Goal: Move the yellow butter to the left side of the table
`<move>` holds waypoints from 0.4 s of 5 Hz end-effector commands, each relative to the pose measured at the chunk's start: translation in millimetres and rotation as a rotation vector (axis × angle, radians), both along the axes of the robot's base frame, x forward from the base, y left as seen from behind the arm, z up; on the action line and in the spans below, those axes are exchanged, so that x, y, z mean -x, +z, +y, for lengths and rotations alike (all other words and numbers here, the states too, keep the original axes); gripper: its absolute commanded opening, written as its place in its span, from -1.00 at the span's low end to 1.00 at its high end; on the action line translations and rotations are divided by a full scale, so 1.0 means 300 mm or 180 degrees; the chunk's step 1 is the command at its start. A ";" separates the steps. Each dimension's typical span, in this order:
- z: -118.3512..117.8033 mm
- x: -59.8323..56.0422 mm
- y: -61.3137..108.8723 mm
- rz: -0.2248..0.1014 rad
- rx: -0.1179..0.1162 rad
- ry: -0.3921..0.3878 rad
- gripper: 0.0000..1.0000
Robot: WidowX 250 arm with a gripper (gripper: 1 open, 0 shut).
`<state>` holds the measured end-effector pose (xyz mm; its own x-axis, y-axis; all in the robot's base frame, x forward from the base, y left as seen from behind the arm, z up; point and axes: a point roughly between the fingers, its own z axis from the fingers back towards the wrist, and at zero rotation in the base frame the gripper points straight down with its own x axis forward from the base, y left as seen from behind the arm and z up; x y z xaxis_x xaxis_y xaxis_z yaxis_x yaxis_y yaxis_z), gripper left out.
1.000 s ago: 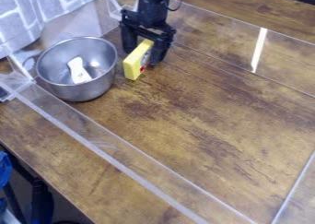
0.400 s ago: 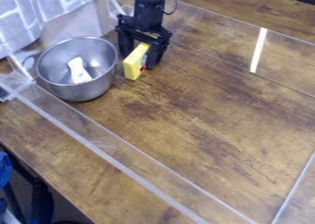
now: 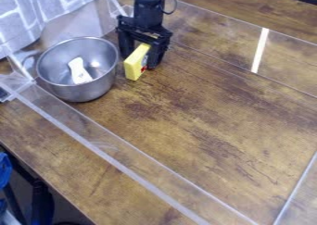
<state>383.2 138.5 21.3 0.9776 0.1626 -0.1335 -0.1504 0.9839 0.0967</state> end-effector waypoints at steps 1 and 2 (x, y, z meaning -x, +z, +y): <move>0.025 0.008 0.013 -0.0050 0.0005 0.0057 1.00; 0.027 0.008 0.007 -0.0045 0.0031 0.0065 1.00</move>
<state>385.1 139.6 19.7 0.9776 0.1649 -0.1309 -0.1548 0.9844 0.0834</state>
